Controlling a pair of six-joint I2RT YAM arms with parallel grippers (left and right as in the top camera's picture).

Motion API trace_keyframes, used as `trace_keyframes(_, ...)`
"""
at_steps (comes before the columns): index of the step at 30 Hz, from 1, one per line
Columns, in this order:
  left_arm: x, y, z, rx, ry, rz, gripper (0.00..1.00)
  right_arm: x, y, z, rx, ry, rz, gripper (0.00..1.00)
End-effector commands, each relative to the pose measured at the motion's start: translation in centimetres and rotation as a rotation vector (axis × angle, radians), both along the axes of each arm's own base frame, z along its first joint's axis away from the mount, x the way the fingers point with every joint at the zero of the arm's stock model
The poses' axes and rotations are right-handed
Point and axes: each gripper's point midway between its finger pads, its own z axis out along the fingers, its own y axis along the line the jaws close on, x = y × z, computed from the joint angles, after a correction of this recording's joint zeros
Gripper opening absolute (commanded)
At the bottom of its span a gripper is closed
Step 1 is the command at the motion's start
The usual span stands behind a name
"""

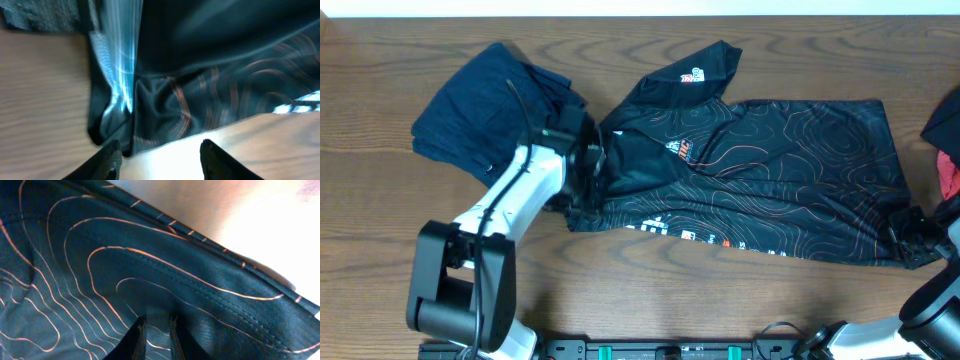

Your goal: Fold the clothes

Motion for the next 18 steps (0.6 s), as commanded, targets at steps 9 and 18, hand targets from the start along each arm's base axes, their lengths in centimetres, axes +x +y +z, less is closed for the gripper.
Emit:
trace_keyframes(9,-4.3,0.7,-5.5,-0.014,0.07,0.067,0.06,-5.7,-0.1,-3.2,-0.008,0.222,-0.083,0.16)
trace_keyframes(18,-10.3,2.0,-4.0,0.028,0.384,0.347,0.06,-9.7,-2.8,-1.9,-0.051,0.354,-0.179,0.16)
